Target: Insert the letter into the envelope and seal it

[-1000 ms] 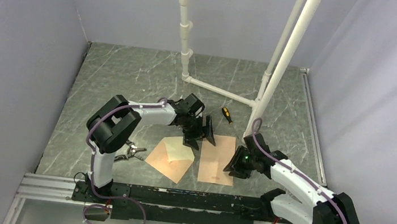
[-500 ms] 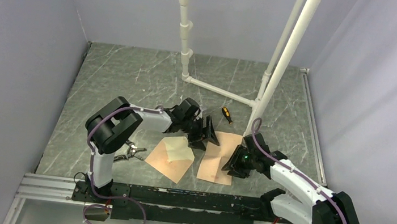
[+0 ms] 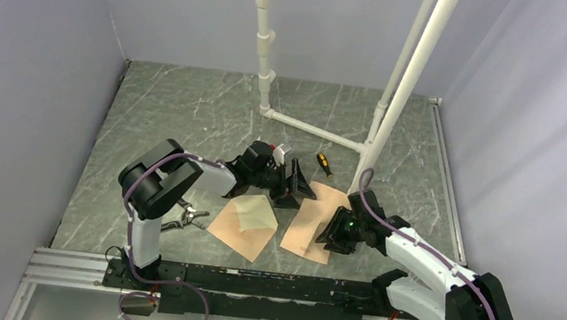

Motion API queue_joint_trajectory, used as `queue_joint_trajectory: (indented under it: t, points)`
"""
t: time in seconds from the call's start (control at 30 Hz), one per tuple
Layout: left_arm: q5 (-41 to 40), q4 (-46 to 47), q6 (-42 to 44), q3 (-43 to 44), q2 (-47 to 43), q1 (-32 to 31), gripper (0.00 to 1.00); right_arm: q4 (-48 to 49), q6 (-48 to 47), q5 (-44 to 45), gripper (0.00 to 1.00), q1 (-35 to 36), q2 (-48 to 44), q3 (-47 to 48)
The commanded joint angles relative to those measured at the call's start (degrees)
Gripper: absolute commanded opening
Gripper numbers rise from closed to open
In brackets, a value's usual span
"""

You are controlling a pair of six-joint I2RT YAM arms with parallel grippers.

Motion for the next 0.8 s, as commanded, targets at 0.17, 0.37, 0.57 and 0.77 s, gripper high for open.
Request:
queue_joint_trajectory:
  t: [0.17, 0.37, 0.57, 0.77]
  points:
    - [0.98, 5.95, 0.10, 2.36, 0.26, 0.47, 0.89, 0.17, -2.53, 1.40, 0.42, -0.06, 1.52, -1.22]
    - [-1.28, 5.00, -1.03, 3.78, 0.33, 0.66, 0.88, 0.19, -2.60, 1.40, 0.42, -0.06, 1.39, -1.14]
    - [-1.98, -1.40, 1.94, 7.25, 0.73, 0.20, 0.87, 0.44, -2.50, 1.28, 0.43, -0.12, 0.39, -1.33]
    - [-6.75, -14.26, 6.03, 10.70, 0.67, -1.44, 0.83, 0.76, -2.27, 1.18, 0.43, -0.07, -0.41, -1.41]
